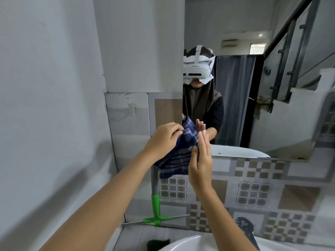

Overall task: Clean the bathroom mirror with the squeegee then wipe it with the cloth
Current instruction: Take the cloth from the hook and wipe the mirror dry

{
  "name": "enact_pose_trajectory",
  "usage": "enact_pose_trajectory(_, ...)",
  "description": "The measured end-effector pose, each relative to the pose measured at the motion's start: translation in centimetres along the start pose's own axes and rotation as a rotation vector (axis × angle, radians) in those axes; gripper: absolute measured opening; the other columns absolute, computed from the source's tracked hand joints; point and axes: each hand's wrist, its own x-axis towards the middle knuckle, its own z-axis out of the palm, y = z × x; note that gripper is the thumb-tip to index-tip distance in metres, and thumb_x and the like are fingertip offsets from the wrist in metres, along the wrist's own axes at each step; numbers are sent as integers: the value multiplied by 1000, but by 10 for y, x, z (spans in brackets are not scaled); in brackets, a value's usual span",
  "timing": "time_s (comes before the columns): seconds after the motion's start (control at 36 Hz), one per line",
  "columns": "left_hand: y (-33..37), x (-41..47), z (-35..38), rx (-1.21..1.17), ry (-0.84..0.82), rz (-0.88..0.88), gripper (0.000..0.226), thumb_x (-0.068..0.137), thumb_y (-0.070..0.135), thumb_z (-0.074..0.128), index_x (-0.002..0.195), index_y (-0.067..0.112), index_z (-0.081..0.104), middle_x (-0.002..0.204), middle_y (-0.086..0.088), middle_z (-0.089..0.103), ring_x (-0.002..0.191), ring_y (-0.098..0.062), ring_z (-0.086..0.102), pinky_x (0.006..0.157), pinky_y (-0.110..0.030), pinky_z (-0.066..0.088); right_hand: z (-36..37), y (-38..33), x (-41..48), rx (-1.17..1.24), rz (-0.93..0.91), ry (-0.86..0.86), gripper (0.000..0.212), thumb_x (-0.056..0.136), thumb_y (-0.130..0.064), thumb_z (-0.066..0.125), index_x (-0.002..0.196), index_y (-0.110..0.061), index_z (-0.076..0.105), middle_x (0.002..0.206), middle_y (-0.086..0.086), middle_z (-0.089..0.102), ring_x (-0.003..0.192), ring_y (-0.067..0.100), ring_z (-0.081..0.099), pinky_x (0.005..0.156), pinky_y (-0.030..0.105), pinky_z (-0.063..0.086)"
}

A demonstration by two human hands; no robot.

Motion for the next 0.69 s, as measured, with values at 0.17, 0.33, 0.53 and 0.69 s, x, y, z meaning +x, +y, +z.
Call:
enact_pose_trajectory(0.17, 9, -28, -25, 6, -120, 57, 18, 92, 6, 51, 102, 6, 67, 93, -5, 65, 83, -13, 59, 78, -26, 48, -23, -24, -8, 267, 187, -214, 32, 97, -9, 40, 125, -13, 55, 118, -3, 62, 103, -2, 57, 89, 11, 42)
enact_pose_trajectory(0.33, 19, -55, -39, 30, -144, 81, 18, 90, 3, 53, 99, 5, 68, 92, -6, 66, 84, -13, 59, 79, -20, 46, -26, -39, -24, 263, 185, -439, 23, 94, -9, 47, 109, -12, 64, 100, 3, 69, 92, 11, 64, 78, 26, 52)
enact_pose_trajectory(0.53, 26, -97, -35, 28, -23, -75, 12, 91, 6, 53, 93, 6, 64, 88, -2, 62, 82, -13, 57, 74, -16, 46, -43, -44, -35, 233, 188, -415, 11, 88, -18, 60, 90, -9, 68, 81, 7, 70, 77, 22, 65, 68, 37, 53)
enact_pose_trajectory(0.69, 34, -132, -4, -191, 97, -339, 8, 91, 14, 55, 98, 11, 58, 92, -3, 62, 86, -16, 59, 76, -20, 49, -48, -52, -19, 110, 109, -363, 7, 84, -16, 65, 82, -11, 69, 70, 0, 66, 63, 8, 59, 56, 16, 46)
